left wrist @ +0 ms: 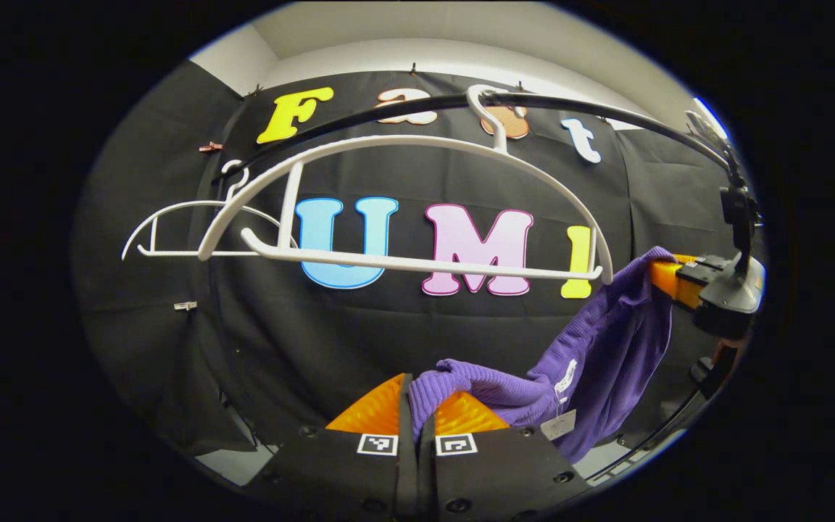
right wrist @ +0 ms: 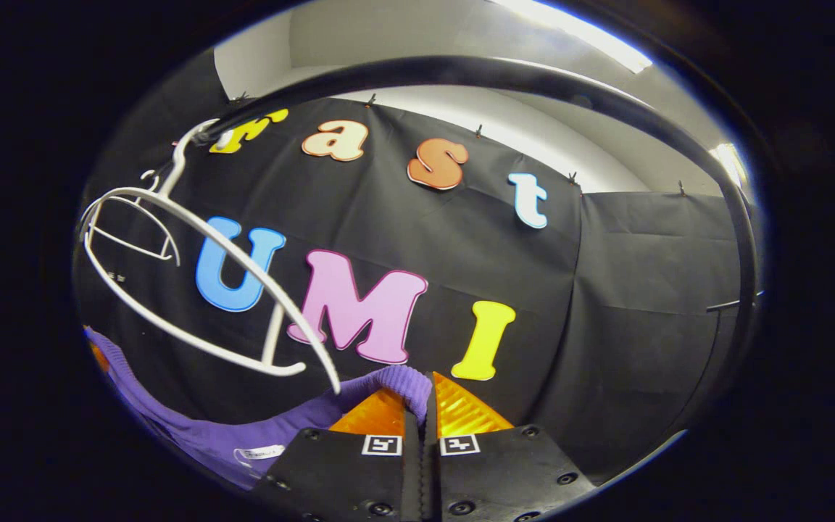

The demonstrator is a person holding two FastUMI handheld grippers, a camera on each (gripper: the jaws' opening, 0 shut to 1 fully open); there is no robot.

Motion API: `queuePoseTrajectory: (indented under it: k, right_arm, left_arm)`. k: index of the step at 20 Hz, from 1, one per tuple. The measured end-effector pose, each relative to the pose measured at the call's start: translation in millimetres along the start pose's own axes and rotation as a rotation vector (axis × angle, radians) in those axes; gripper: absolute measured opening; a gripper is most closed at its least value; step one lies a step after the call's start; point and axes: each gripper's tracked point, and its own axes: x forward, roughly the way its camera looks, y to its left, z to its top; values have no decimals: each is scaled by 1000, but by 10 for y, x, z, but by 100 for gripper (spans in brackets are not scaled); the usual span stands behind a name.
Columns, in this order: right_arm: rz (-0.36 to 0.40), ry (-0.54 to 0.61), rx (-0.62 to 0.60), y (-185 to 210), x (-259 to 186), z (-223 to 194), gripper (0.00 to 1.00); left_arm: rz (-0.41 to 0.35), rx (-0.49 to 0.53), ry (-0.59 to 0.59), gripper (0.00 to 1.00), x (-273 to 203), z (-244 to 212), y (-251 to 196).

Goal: Grasp the clothes on the hanger with both hands and then place them into the laundry hamper below.

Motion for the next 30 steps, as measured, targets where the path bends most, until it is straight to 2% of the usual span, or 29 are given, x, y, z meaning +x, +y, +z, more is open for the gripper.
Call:
queuePoseTrajectory:
  k: [2,5,7,8,11,13,19,26,30]
  right_arm:
    - [133,37,94,380,-204,-32,4]
    - [279,58,151,785,-490,83,5]
    - [398,93,236,1101,-662,192,4]
    - [435,106,272,1196,-743,242,4]
    - [470,97,321,1304,-906,406,5]
    - [524,107,357,1510,-1004,457,4]
    - [755,167,313,2454,-1339,396,4]
    - [835,221,343,2910,-1408,392,4]
    - [858,249,311,3106,-1413,300,5]
  left_arm:
    - [7,-12,3,5,-113,23,47]
    - [7,-17,-7,5,-305,148,85]
    - [-5,-1,-4,5,-428,236,64]
    - [-6,13,-10,5,-492,298,71]
    - [-13,21,-28,5,-681,428,118]
    - [-8,11,-31,5,-758,466,213]
    - [51,27,44,5,-865,193,566]
    - [131,1,79,5,-912,11,1022]
    - [137,-11,117,5,-850,-133,1155]
